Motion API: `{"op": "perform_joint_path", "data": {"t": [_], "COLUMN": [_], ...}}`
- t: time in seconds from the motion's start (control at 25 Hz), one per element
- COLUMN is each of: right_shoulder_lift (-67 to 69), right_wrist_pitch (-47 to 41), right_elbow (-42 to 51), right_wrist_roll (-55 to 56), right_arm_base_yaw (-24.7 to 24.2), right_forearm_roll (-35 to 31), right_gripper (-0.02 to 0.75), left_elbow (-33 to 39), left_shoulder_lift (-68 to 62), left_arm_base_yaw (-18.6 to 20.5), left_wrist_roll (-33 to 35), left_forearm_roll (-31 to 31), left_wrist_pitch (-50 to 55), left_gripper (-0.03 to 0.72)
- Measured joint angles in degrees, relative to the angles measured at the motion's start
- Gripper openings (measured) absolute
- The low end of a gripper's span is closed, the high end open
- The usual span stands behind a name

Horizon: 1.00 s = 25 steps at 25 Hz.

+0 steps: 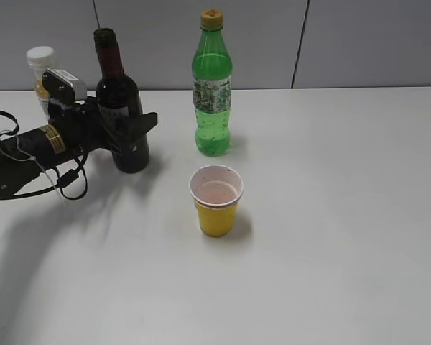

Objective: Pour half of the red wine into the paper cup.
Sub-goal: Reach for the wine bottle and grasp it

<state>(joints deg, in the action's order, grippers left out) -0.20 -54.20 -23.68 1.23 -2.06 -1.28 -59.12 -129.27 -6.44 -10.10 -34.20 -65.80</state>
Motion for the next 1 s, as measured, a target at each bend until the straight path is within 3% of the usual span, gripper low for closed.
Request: {"op": "perform_joint_path", "data": {"t": [1.0], "right_shoulder_lift": [0.0], "right_wrist_pitch": [0.0], "right_elbow": [0.0], "right_wrist_roll": [0.0], "right_arm_base_yaw": [0.0], "right_forearm_roll": [0.0], "right_gripper": [0.590], "left_elbow": [0.0], "left_shoulder_lift": [-0.1], "left_arm_base_yaw": [0.0], "left_wrist_roll": [0.4], "left_forearm_roll": [0.6], "left_wrist_pitch": [-0.7], "left_gripper": [0.545]}}
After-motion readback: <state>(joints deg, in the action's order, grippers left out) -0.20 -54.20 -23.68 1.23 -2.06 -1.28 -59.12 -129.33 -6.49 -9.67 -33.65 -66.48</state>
